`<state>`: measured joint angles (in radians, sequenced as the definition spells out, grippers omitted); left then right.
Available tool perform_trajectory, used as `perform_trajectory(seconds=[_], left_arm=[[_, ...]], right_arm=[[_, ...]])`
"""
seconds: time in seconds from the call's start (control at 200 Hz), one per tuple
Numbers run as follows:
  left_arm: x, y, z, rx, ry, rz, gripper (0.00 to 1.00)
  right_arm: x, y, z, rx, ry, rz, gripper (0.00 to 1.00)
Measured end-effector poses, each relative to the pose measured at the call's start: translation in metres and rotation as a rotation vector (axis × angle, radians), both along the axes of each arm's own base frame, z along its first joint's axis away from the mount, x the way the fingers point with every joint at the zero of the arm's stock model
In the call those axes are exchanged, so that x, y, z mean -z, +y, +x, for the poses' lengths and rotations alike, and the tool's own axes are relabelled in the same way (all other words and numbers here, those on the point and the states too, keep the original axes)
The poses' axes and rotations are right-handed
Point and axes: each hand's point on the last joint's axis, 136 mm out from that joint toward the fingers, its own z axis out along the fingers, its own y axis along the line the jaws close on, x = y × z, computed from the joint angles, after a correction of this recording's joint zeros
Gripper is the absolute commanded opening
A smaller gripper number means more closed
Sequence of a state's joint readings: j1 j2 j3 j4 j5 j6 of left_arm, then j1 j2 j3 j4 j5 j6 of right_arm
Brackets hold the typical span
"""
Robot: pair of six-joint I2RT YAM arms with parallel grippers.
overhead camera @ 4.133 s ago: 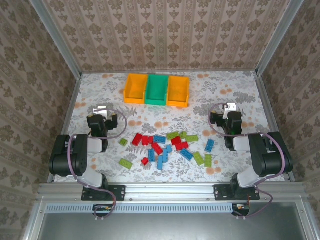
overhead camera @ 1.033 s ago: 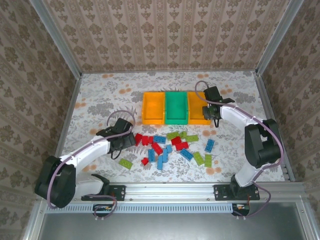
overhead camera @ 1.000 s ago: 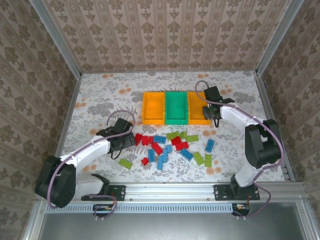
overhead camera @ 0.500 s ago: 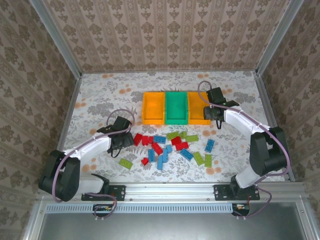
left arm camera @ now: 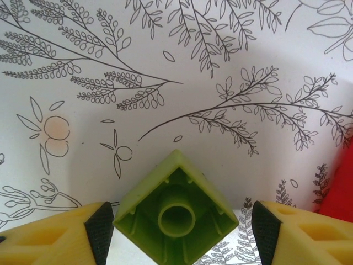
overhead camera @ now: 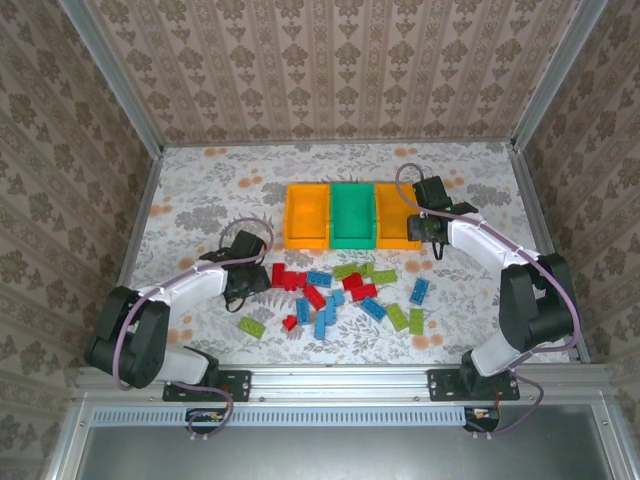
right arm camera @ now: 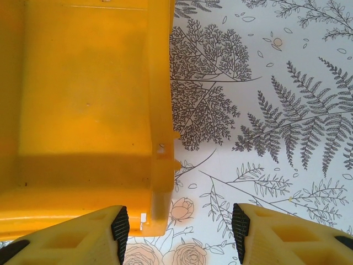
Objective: Sort the legos into containers by color
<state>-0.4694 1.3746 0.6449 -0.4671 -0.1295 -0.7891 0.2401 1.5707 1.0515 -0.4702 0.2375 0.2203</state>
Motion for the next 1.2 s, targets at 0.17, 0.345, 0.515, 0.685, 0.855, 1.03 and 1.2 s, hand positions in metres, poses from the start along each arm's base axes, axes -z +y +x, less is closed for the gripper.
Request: perform_trajectory(seconds=[0.17, 0.345, 0.515, 0.685, 0.855, 1.03, 1.2], left_arm=[[-0.002, -0.001, 0.002, 0.002, -0.006, -0.001, 0.58], [-0.007, -0.002, 0.007, 0.011, -0.02, 0.005, 0.46], [-0.01, 0.0, 0.009, 0.026, -0.024, 0.021, 0.4], [-0.011, 0.0, 0.009, 0.039, -0.024, 0.03, 0.45], [-0.012, 0.0, 0.01, 0.042, -0.023, 0.035, 0.51], [-0.003, 0.002, 0.008, 0.042, 0.008, 0.055, 0.5], [0.001, 0.002, 0.007, 0.048, 0.026, 0.065, 0.24]], right_arm=[[0.0, 0.0, 0.0, 0.0, 0.0, 0.0, 0.56], [0.0, 0.0, 0.0, 0.0, -0.001, 0.001, 0.56], [0.0, 0.0, 0.0, 0.0, -0.001, 0.001, 0.57], [0.0, 0.0, 0.0, 0.0, -0.001, 0.001, 0.57], [0.0, 0.0, 0.0, 0.0, -0.001, 0.001, 0.57], [0.0, 0.0, 0.0, 0.0, -0.001, 0.001, 0.57], [0.0, 0.0, 0.0, 0.0, -0.001, 0.001, 0.57]])
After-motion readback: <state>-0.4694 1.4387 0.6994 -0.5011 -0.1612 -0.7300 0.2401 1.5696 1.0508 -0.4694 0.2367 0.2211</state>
